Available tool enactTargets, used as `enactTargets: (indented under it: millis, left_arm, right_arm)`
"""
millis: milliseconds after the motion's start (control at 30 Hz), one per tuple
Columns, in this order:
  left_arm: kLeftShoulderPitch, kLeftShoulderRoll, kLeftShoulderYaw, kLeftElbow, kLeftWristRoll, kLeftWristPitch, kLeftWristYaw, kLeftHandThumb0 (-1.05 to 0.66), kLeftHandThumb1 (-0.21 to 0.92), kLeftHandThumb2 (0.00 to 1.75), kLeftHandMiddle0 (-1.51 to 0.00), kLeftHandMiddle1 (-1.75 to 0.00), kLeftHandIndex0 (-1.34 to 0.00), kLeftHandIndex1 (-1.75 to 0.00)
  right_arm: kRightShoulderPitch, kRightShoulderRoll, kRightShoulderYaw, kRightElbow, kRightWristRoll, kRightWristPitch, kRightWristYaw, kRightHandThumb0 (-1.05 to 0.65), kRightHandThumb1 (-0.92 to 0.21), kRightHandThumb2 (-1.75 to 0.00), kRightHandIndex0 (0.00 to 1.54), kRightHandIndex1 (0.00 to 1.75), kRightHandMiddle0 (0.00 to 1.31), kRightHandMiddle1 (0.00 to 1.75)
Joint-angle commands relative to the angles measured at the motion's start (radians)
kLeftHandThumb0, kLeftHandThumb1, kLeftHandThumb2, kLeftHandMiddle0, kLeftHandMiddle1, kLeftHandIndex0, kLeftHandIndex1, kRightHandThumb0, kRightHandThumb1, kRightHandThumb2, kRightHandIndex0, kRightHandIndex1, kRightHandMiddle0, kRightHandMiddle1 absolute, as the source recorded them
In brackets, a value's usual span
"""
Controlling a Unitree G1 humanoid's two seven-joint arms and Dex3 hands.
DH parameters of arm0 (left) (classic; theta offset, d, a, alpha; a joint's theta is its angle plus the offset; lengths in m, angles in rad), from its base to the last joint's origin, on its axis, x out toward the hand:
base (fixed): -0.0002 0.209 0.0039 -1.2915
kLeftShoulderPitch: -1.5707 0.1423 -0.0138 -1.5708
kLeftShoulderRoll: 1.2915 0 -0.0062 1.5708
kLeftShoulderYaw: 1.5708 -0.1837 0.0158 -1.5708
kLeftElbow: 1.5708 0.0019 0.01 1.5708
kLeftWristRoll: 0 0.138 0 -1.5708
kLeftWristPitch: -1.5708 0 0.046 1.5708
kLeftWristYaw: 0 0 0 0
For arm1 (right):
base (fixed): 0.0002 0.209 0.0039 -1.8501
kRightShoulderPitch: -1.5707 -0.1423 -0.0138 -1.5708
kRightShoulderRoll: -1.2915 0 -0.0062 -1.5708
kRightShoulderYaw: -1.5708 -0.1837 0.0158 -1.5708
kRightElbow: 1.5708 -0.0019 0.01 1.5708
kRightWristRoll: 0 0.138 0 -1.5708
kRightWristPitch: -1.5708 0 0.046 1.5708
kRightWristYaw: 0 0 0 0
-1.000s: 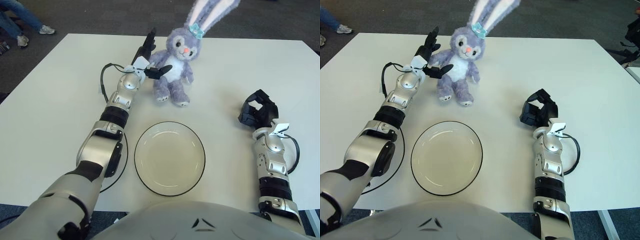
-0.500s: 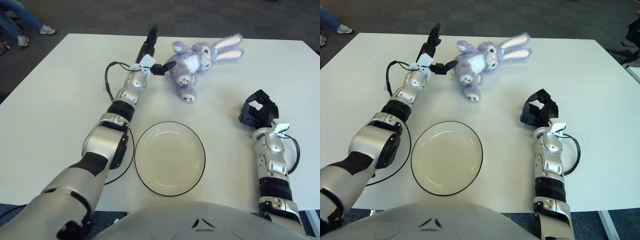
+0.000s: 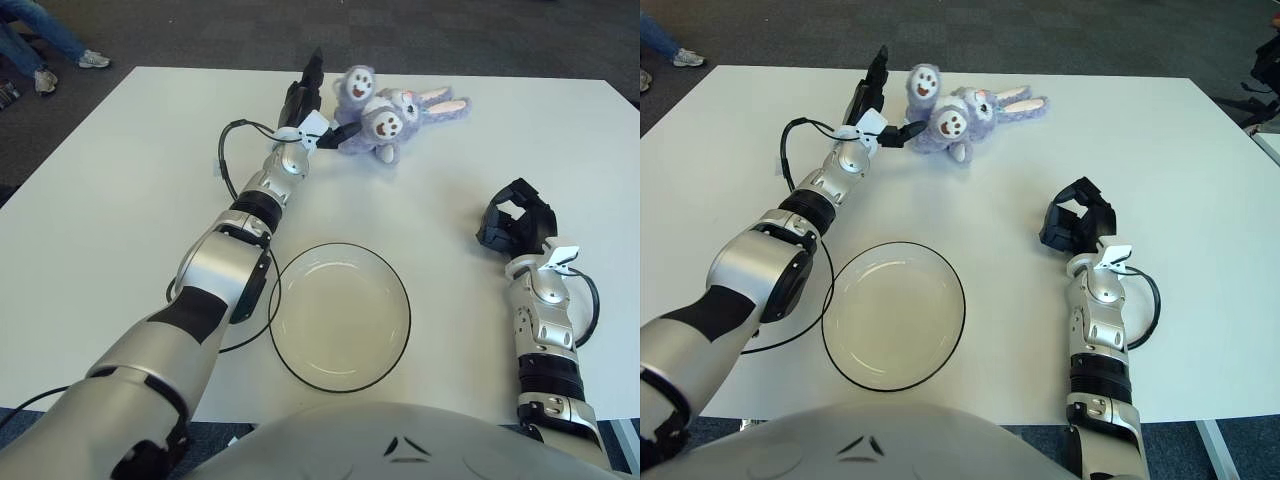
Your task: Put the doll into the plate.
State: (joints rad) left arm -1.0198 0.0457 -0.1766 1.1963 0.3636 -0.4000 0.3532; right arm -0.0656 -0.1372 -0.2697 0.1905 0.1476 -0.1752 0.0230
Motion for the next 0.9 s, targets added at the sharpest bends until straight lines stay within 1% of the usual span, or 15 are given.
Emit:
enactTargets:
  millis: [0, 200, 400, 500, 600, 667, 733, 867]
  left_arm:
    - [-0.031, -0.001, -0.008, 0.013, 0.010, -0.014, 0.016, -0.97, 0.60, 0.49, 0.00, -0.50, -0.02, -0.08]
    - [-0.032, -0.002, -0.012, 0.014, 0.013, -0.032, 0.022, -0.98, 0.61, 0.45, 0.00, -0.50, 0.00, -0.18]
    - [-0.028, 0.002, -0.014, 0.007, 0.011, -0.043, 0.018, -0.99, 0.63, 0.44, 0.00, -0.46, 0.00, -0.19]
    - [-0.019, 0.009, -0.024, -0.005, 0.021, -0.057, 0.022, -1.01, 0.69, 0.39, 0.00, -0.49, 0.00, -0.20]
    - [-0.013, 0.011, -0.025, -0.011, 0.017, -0.066, 0.020, -1.03, 0.80, 0.30, 0.00, -0.53, 0.00, -0.20]
    - [-0.008, 0.008, -0.017, -0.015, 0.005, -0.067, 0.011, -1.02, 0.84, 0.27, 0.00, -0.55, 0.00, -0.19]
    - [-0.002, 0.006, -0.009, -0.019, -0.006, -0.067, 0.004, -1.01, 0.87, 0.25, 0.00, -0.57, 0.00, -0.18]
    - [0.013, 0.004, 0.010, -0.034, -0.033, -0.067, -0.011, -0.96, 0.91, 0.25, 0.00, -0.69, 0.00, -0.17]
  right_arm:
    - [0.042, 0.030, 0.006, 0.042, 0.015, 0.019, 0.005, -0.50, -0.27, -1.37, 1.21, 1.75, 0.65, 1.75]
    - [0.042, 0.031, 0.006, 0.042, 0.017, 0.016, 0.006, -0.50, -0.27, -1.37, 1.21, 1.75, 0.65, 1.75]
    - [0.045, 0.030, 0.006, 0.038, 0.019, 0.018, 0.010, -0.50, -0.27, -1.37, 1.22, 1.75, 0.65, 1.75]
    - [0.048, 0.031, 0.004, 0.037, 0.021, 0.019, 0.012, -0.50, -0.27, -1.37, 1.22, 1.75, 0.65, 1.75]
    - [0.050, 0.031, 0.004, 0.037, 0.021, 0.018, 0.013, -0.50, -0.27, -1.36, 1.22, 1.75, 0.65, 1.75]
    - [0.052, 0.030, 0.004, 0.037, 0.020, 0.018, 0.012, -0.50, -0.28, -1.36, 1.22, 1.75, 0.65, 1.75]
    - [0.053, 0.029, 0.004, 0.038, 0.019, 0.017, 0.011, -0.50, -0.28, -1.36, 1.22, 1.75, 0.65, 1.75]
    - [0.053, 0.028, 0.005, 0.041, 0.017, 0.016, 0.011, -0.50, -0.28, -1.36, 1.22, 1.75, 0.64, 1.75]
